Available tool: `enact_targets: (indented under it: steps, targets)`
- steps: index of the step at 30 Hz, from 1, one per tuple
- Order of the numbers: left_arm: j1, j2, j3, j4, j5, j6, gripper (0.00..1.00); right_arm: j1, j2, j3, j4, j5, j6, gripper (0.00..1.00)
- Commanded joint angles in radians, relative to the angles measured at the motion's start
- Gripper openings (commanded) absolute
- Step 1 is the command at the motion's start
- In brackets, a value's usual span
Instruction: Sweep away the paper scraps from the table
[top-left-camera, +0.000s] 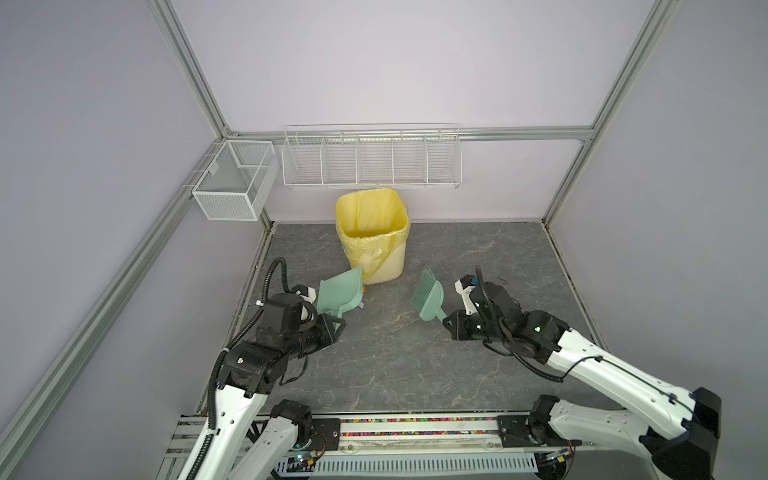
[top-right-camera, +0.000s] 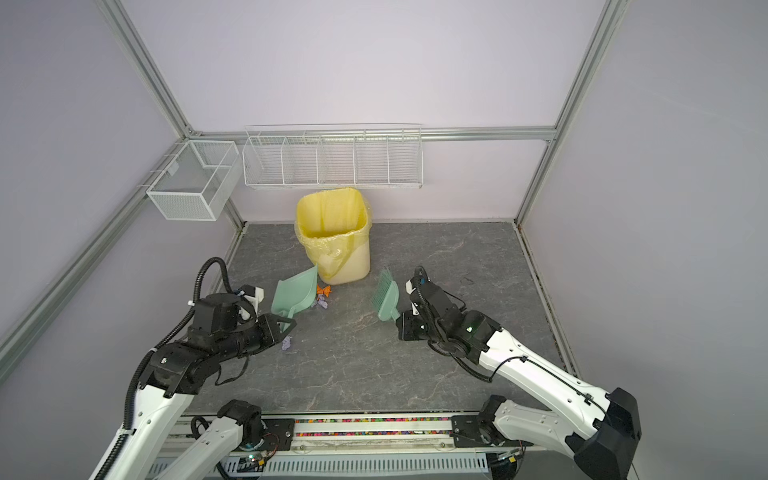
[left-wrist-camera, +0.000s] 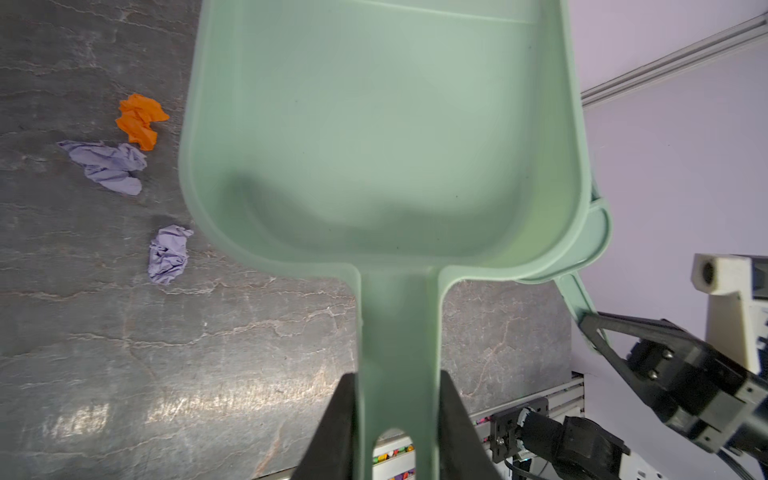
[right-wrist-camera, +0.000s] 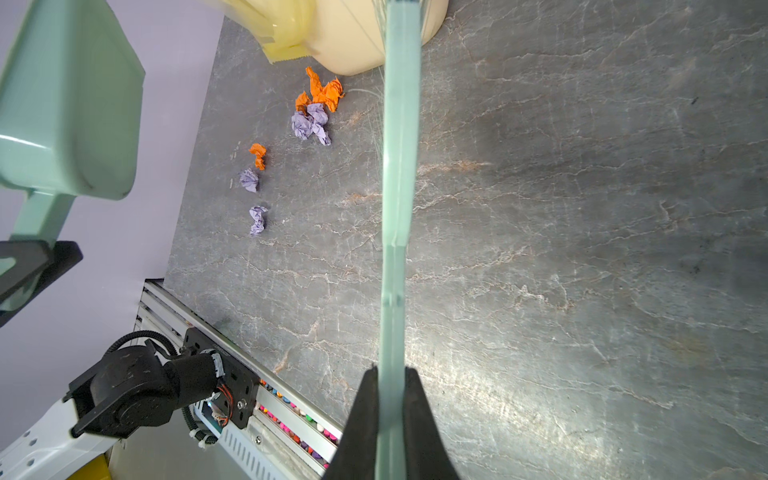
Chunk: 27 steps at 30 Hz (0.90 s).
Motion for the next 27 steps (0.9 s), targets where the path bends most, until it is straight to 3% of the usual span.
enact_targets:
  steps: [1,8,14,27]
  targets:
    - [-0.002,0.024,-0.019,0.038,-0.048,0.049,0.0,0.02,0.008,0.015,0.055,-0.017,0.031,0.07]
    - [0.021,0.09,-0.011,0.045,-0.109,0.097,0.0,0.064,0.067,0.028,0.101,-0.036,0.072,0.07]
    - [0.135,0.116,-0.038,0.062,-0.063,0.134,0.0,0.129,0.154,0.063,0.182,-0.033,0.105,0.07]
    - [0.166,0.195,0.003,0.048,-0.195,0.152,0.0,0.15,0.418,0.239,0.235,-0.113,0.099,0.07]
